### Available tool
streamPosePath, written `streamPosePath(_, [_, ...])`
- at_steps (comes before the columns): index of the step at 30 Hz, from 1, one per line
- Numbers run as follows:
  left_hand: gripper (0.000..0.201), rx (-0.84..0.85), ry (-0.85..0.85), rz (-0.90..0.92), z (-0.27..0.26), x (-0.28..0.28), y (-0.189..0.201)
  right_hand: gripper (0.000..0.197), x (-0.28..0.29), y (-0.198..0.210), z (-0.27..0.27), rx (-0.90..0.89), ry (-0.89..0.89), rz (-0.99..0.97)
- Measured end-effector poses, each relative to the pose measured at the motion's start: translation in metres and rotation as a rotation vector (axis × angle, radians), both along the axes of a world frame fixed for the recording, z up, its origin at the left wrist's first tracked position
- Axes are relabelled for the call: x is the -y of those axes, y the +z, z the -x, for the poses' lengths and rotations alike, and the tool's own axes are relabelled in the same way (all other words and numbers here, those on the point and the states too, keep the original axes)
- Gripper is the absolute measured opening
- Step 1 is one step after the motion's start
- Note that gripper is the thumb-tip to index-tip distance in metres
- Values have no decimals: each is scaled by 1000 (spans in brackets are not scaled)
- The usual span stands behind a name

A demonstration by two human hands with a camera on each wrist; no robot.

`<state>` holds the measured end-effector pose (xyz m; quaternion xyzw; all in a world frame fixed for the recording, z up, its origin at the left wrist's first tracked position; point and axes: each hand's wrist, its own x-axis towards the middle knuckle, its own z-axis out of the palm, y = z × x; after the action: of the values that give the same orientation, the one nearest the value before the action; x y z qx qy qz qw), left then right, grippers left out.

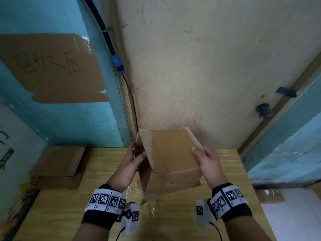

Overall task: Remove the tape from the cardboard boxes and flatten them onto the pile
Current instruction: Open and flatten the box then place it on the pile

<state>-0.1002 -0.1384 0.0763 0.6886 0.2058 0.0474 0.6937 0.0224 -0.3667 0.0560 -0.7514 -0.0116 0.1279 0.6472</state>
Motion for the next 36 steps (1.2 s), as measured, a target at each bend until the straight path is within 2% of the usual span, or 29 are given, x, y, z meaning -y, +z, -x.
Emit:
streamPosePath(3, [55, -40, 58, 113, 1, -1, -2, 44, 0, 0, 3, 134, -138, 124])
streamPosePath(5, [74, -21, 32, 158, 3, -5, -6, 47, 1, 1, 4, 144, -180, 146])
streamPosePath(9, [94, 59, -93, 180, 5, 6, -2, 47, -1, -1, 10, 137, -204, 202])
streamPosePath(11, [87, 77, -59, 48, 4, 15, -1, 40, -2, 1, 14, 159, -163, 230])
streamPosePath(14, [69, 104, 102, -104, 3, 24, -1, 33, -2, 4, 18, 183, -82, 239])
streamPosePath(17, [74, 100, 196, -89, 5, 21, 1, 25, 8, -2, 16, 170, 25, 173])
streamPosePath(20, [48, 96, 147, 3, 8, 16, 3, 19, 14, -10, 16, 108, 144, 73])
streamPosePath(23, [36, 117, 129, 1, 13, 14, 4, 34, 13, -15, 20, 22, 201, 30])
streamPosePath(26, [31, 133, 108, 35, 15, 13, 1, 59, 11, -18, 20, -42, 137, -37])
streamPosePath(27, [30, 133, 110, 48, 17, 11, -2, 57, 10, -17, 21, -63, 136, -71])
streamPosePath(30, [31, 127, 114, 78, 20, 7, -5, 25, 10, -12, 21, -80, 223, -153])
streamPosePath(34, [31, -4, 100, 39, 25, -10, -5, 17, 4, -10, 23, -130, 195, -203])
streamPosePath(36, [35, -95, 66, 85, 29, -22, -6, 13, -3, -11, 22, -174, 141, -236])
